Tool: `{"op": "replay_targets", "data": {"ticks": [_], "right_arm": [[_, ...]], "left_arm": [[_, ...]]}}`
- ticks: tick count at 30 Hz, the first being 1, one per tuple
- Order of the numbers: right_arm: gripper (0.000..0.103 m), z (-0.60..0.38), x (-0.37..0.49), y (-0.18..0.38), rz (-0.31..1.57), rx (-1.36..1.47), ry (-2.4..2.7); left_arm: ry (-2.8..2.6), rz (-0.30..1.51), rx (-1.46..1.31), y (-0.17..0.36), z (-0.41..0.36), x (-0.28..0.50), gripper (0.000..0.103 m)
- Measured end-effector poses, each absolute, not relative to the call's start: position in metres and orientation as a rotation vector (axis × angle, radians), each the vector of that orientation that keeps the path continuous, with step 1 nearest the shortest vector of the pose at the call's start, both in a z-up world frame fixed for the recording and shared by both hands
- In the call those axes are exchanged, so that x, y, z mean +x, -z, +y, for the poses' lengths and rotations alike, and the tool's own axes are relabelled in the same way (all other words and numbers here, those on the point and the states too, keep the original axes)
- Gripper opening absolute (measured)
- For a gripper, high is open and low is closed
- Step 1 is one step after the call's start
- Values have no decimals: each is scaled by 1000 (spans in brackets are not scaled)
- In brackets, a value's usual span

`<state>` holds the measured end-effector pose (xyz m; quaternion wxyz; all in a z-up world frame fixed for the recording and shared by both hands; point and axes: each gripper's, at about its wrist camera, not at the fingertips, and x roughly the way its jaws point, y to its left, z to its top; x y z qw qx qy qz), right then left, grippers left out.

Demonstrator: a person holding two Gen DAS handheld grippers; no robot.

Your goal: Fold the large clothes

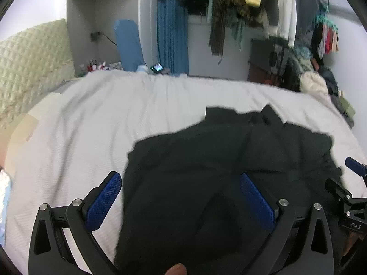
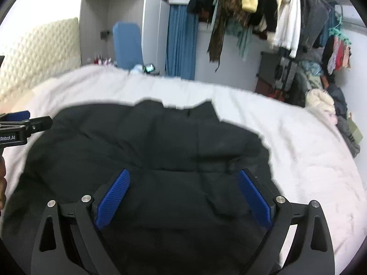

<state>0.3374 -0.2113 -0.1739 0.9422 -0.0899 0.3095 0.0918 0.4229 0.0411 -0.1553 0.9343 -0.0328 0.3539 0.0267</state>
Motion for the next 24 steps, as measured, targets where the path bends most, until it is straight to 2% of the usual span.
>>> {"op": "replay_targets", "data": {"ticks": [7,13,19,24], "right_arm": [[100,-215,265,79,510,-147,-196],[100,-216,206,27,427,-150,-196],[101,-217,161,3,383,-139,-198],[101,-220,127,0,364,-120,-201]], "left_arm": [[-48,636,-144,62,54,349,103],[-28,568,-150,1,54,281,103],[-1,542,-156,-35,55,219,103],[20,536,-161,-42,56,176,103]]}}
